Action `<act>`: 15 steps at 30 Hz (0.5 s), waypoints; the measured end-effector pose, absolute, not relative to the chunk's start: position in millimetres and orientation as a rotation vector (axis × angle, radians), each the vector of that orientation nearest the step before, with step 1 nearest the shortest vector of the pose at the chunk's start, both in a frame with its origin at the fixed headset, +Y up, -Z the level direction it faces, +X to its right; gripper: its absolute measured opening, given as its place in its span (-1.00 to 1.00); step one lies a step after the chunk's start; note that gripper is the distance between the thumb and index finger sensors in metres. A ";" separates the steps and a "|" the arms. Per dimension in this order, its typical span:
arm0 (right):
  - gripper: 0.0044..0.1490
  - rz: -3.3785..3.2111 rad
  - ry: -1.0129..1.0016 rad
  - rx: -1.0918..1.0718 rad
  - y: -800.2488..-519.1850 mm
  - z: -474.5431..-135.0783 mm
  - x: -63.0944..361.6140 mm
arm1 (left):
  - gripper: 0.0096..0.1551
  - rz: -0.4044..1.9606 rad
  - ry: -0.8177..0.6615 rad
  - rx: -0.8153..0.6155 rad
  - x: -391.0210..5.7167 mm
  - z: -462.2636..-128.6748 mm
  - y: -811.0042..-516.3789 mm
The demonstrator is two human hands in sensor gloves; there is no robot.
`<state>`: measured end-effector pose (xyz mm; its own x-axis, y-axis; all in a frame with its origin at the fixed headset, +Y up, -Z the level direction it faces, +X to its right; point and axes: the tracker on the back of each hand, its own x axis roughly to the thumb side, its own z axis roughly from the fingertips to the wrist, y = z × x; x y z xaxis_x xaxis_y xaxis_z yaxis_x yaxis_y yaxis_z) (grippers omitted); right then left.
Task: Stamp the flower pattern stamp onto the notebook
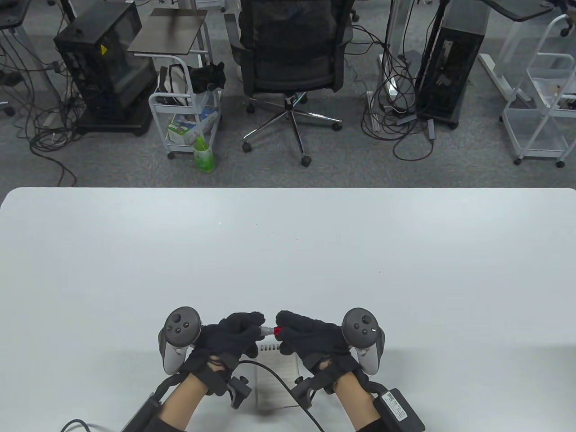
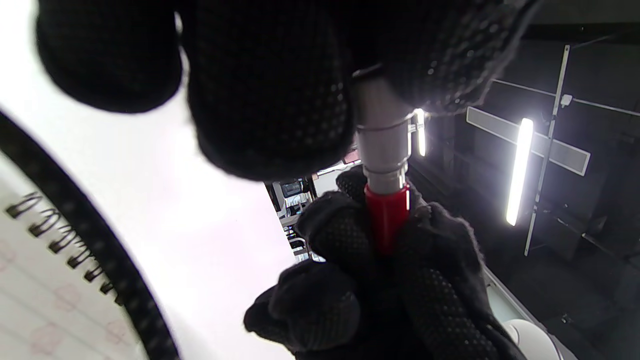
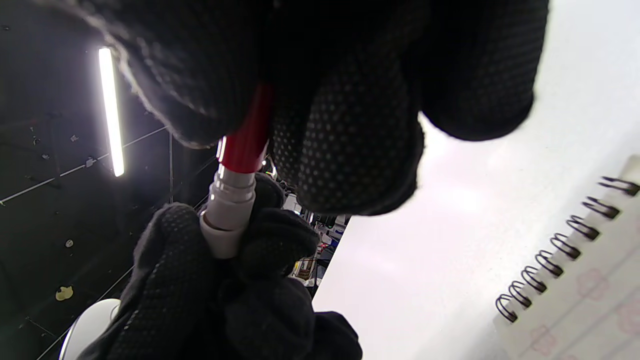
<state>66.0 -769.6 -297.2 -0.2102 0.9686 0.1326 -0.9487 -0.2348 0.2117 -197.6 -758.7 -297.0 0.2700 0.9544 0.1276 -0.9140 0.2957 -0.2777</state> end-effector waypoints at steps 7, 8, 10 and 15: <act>-0.41 1.821 0.084 0.287 -768.2 -295.5 64.4 | -0.45 1.224 -0.295 -0.169 -198.3 -295.7 -759.4; -0.42 1.823 0.085 0.288 -767.8 -295.1 64.1 | -0.45 1.222 -0.297 -0.171 -197.8 -295.4 -759.4; -0.41 1.826 0.088 0.292 -767.8 -294.8 63.5 | -0.45 1.220 -0.303 -0.171 -196.7 -295.0 -759.3; -0.42 1.822 0.088 0.285 -769.0 -293.7 62.0 | -0.46 1.222 -0.306 -0.168 -194.7 -294.7 -760.0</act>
<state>62.0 -769.0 -293.7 -0.2419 0.9589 0.1481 -0.9401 -0.2694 0.2088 -194.7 -760.0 -294.7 0.3079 0.9409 0.1409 -0.8961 0.3366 -0.2892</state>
